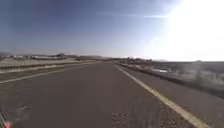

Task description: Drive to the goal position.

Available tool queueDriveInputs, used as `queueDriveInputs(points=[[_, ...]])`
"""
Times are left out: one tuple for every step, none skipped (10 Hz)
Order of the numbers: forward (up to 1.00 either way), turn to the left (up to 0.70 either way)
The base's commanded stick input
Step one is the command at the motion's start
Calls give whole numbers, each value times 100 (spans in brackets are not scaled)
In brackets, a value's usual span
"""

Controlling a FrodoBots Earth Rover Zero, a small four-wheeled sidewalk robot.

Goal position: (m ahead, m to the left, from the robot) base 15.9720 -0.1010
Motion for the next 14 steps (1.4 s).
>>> queueDriveInputs(points=[[70, 0], [70, 0], [70, 0], [70, 0], [70, 0], [70, 0], [70, 0], [70, 0], [70, 0], [70, 0], [70, 0], [70, 0], [70, 0], [70, 0]])
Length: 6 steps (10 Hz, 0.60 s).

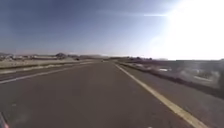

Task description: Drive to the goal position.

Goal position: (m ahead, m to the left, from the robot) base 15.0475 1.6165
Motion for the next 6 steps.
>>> queueDriveInputs(points=[[70, 0], [70, 0], [70, 0], [70, 0], [70, 0], [70, 0]])
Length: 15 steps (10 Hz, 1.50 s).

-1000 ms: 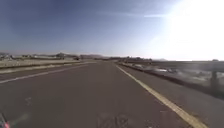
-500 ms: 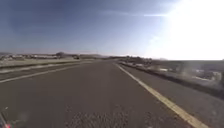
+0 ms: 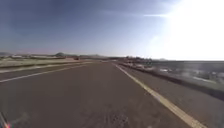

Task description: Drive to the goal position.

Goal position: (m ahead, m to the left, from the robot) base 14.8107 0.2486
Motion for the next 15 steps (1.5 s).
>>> queueDriveInputs(points=[[70, 0], [70, 0], [70, 0], [70, 0], [70, 0], [70, 0], [70, 0], [70, 0], [70, 0], [70, 0], [70, 0], [70, 0], [70, 0], [70, 0], [70, 0]])
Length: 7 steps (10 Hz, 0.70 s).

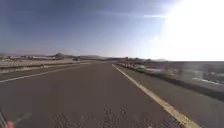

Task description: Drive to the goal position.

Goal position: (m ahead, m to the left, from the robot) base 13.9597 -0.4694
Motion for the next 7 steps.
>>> queueDriveInputs(points=[[70, 0], [70, 0], [70, 0], [70, 0], [70, 0], [70, 0], [70, 0]])
